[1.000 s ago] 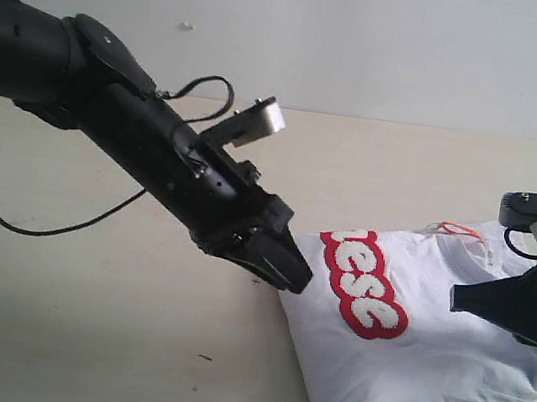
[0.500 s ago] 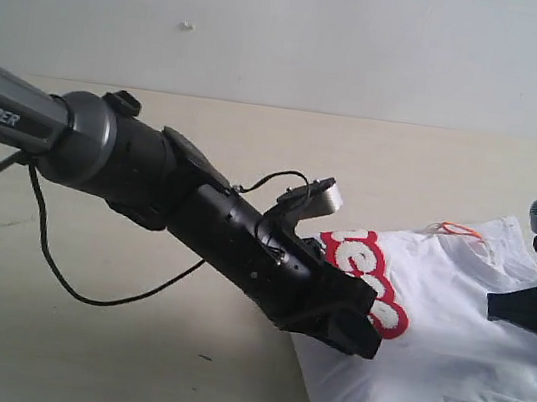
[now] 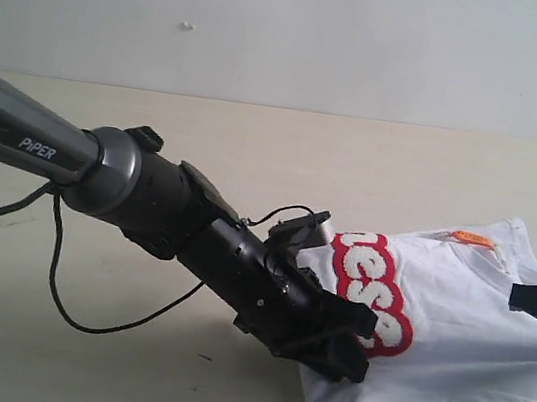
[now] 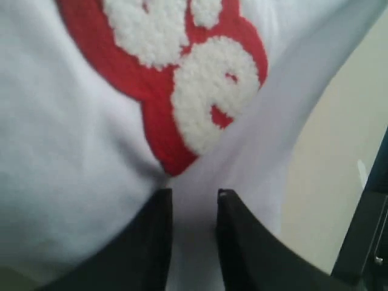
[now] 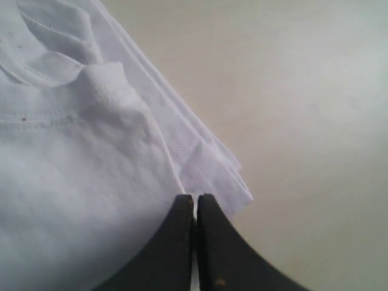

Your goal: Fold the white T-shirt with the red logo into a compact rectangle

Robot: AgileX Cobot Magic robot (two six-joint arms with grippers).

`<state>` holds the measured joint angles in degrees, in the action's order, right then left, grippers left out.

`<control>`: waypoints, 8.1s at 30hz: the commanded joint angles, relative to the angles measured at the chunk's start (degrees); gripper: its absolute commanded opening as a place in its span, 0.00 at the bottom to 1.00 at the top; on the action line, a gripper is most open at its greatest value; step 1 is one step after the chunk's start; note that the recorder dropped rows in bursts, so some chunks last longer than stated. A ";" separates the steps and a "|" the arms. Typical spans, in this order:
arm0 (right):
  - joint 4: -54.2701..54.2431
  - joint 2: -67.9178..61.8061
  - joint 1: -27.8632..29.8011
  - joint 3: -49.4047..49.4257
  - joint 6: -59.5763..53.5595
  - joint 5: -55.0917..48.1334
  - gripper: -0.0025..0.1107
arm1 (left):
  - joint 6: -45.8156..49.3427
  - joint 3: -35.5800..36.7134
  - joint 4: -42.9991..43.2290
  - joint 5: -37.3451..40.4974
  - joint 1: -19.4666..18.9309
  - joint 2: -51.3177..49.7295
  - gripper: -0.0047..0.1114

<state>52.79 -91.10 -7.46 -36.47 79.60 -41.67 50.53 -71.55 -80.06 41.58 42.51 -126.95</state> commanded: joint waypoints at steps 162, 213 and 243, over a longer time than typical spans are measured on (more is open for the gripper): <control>-20.91 65.48 -5.89 13.16 -36.02 4.02 0.02 | -10.81 59.37 22.43 -33.36 -29.98 116.91 0.04; -20.91 65.48 -5.89 13.16 -36.02 4.02 0.02 | -48.08 71.55 72.65 -28.23 -41.41 126.95 0.04; -20.91 65.48 -5.89 13.16 -35.92 4.00 0.02 | -52.39 71.55 76.07 -21.07 -41.41 126.95 0.04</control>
<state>31.73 -25.85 -13.24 -23.57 44.14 -37.97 -1.47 -0.13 -4.19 20.90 1.28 -0.31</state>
